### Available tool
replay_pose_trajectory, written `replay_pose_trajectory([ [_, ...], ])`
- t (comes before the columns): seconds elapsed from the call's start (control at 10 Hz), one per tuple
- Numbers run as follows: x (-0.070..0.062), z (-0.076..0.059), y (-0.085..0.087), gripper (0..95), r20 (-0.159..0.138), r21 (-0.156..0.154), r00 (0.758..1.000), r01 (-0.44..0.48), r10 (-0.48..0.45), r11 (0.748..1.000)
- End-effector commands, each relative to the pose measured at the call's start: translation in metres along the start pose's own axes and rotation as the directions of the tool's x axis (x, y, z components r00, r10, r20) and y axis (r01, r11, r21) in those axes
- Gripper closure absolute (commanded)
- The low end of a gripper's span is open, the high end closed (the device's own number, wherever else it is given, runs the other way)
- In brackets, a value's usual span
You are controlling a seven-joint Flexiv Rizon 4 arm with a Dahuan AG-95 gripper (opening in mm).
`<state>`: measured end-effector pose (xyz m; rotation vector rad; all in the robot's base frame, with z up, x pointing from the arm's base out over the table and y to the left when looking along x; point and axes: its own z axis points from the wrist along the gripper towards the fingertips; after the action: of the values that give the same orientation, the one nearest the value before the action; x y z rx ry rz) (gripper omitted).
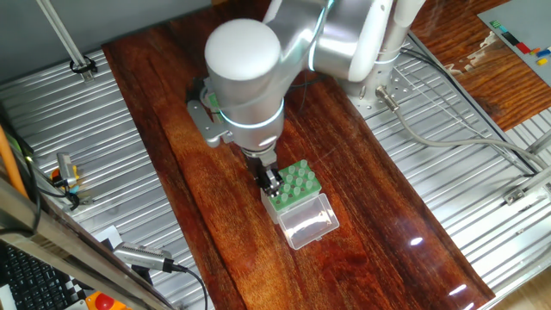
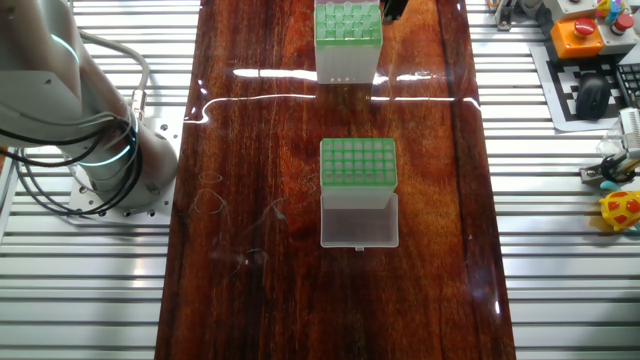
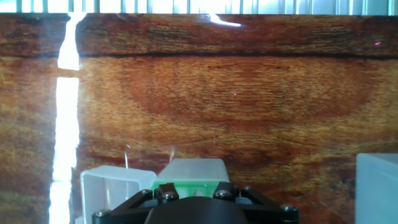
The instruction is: Transfer all large pipette tips from one holder to another
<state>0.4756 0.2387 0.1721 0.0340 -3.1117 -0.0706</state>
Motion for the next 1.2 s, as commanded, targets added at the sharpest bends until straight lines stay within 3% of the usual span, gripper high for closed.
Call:
replay_pose_trajectory([
  [0.1, 0.001, 0.005, 0.004, 57.0, 0.008, -0.004, 1.000, 0.000, 0.000, 1.000],
  [0.7, 0.005, 0.016, 0.010, 57.0, 0.009, 0.002, 1.000, -0.014, 0.014, 1.000],
  [0.8, 0.008, 0.017, 0.010, 76.0, 0.009, 0.002, 1.000, -0.016, 0.016, 1.000],
  [1.2, 0.013, 0.020, 0.008, 76.0, 0.012, 0.001, 1.000, -0.020, 0.020, 1.000],
])
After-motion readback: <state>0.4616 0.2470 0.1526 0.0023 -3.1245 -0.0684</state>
